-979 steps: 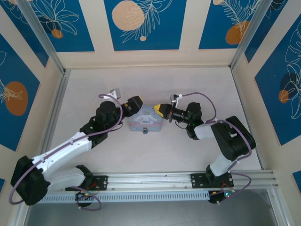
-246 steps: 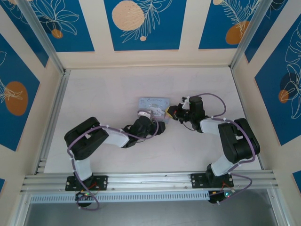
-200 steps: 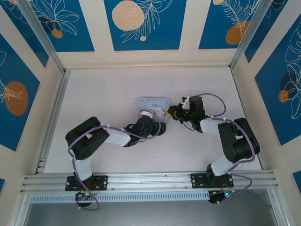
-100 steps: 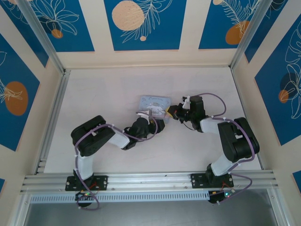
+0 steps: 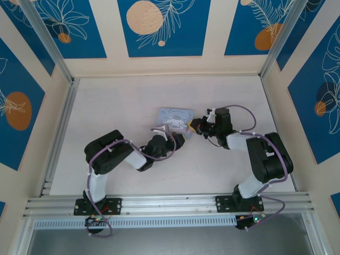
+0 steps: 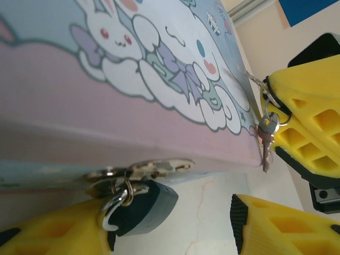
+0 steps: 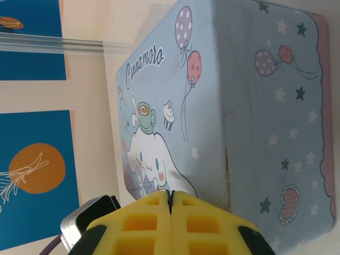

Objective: Unlock a padlock with a key

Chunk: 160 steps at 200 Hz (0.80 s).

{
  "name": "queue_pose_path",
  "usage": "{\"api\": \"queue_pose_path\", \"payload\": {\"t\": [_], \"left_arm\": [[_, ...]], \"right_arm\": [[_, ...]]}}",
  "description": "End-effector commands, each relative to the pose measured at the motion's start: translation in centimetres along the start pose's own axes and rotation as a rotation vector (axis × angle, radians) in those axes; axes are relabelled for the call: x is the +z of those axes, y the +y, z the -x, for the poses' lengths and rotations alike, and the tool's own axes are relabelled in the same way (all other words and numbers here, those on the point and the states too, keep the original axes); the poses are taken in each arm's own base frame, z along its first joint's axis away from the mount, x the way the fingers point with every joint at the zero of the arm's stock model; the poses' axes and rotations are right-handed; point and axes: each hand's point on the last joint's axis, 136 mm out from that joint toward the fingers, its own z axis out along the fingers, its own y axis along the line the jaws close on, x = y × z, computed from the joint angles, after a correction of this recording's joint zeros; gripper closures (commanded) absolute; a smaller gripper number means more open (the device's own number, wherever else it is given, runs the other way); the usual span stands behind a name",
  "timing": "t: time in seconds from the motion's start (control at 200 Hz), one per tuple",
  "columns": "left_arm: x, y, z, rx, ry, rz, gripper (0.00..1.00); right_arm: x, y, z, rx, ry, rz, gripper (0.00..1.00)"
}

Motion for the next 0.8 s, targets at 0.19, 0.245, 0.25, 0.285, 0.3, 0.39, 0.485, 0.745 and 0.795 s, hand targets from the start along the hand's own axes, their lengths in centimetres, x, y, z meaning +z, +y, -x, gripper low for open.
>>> {"api": "queue_pose_path", "payload": {"t": [0.19, 0.245, 0.25, 0.285, 0.3, 0.39, 0.485, 0.745, 0.795], "left_arm": [[-0.3, -0.6, -1.1, -0.042, 0.016, -0.011, 0.40], [-0.1, -0.3, -1.2, -0.061, 0.006, -0.009, 0.41], [-0.1, -0.3, -1.1, -0.062, 0.004, -0.009, 0.41], [0.0, -0.1, -1.1, -0.074, -0.005, -0.005, 0.41], [0.0, 0.1, -1.1, -0.079, -0.010, 0.001, 0.41], [0.0, 0.9, -0.9, -0.102, -0.040, 0.031, 0.44], [0.0, 1.5, -0.7, -0.119, -0.065, 0.061, 0.49], [0.0, 2.5, -0.3, -0.136, -0.098, 0.112, 0.59], [0.0, 2.6, -0.3, -0.139, -0.100, 0.116, 0.61]], "right_arm": [[0.4, -0.8, -0.2, 0.012, 0.025, -0.021, 1.00], [0.4, -0.8, -0.2, 0.012, 0.026, -0.021, 1.00], [0.4, -0.8, -0.3, 0.012, 0.026, -0.021, 1.00], [0.4, -0.8, -0.3, 0.012, 0.027, -0.021, 1.00], [0.4, -0.7, -0.3, 0.011, 0.027, -0.020, 1.00], [0.4, -0.8, -0.3, 0.013, 0.027, -0.022, 1.00], [0.4, -0.9, -0.3, 0.011, 0.027, -0.022, 1.00], [0.4, -1.0, -0.3, 0.013, 0.028, -0.025, 1.00], [0.4, -1.0, -0.3, 0.013, 0.028, -0.025, 1.00]]}}
